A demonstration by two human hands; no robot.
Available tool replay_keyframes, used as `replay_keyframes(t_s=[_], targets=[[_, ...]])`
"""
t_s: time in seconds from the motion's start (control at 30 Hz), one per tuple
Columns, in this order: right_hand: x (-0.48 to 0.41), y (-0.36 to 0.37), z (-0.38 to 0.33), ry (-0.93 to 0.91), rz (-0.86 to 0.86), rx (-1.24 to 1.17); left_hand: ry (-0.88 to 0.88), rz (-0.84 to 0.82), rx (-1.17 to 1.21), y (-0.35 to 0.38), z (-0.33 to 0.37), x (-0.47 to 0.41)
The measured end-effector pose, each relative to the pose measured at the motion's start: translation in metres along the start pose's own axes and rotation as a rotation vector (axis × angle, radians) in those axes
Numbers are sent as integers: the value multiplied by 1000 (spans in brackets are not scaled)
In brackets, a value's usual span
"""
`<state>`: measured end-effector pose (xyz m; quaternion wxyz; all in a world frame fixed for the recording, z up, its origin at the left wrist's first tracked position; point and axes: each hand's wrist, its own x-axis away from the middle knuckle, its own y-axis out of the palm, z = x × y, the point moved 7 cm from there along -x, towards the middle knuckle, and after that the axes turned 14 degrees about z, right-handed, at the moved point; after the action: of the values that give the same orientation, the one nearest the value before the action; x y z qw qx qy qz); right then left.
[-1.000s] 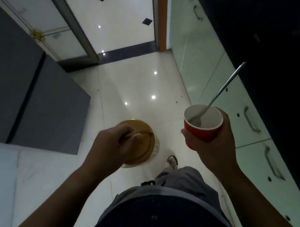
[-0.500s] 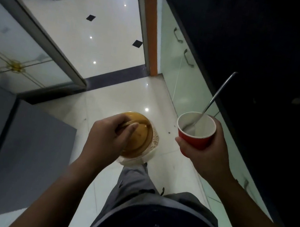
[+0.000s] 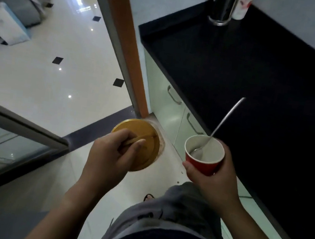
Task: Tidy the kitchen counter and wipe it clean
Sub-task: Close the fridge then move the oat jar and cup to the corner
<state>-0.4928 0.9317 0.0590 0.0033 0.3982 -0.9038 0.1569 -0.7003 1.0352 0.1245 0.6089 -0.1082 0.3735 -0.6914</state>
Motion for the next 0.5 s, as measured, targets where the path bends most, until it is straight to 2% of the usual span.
replay_keyframes(t_s=[0.2, 0.33, 0.5], targets=[[-65, 58, -9, 80, 15, 39, 0, 16, -53, 6, -34, -110], [-131, 98, -30, 35, 17, -11, -14, -18, -44, 20, -51, -179], [-206, 114, -58, 31, 92, -82, -5, -82, -16, 37, -45, -257]])
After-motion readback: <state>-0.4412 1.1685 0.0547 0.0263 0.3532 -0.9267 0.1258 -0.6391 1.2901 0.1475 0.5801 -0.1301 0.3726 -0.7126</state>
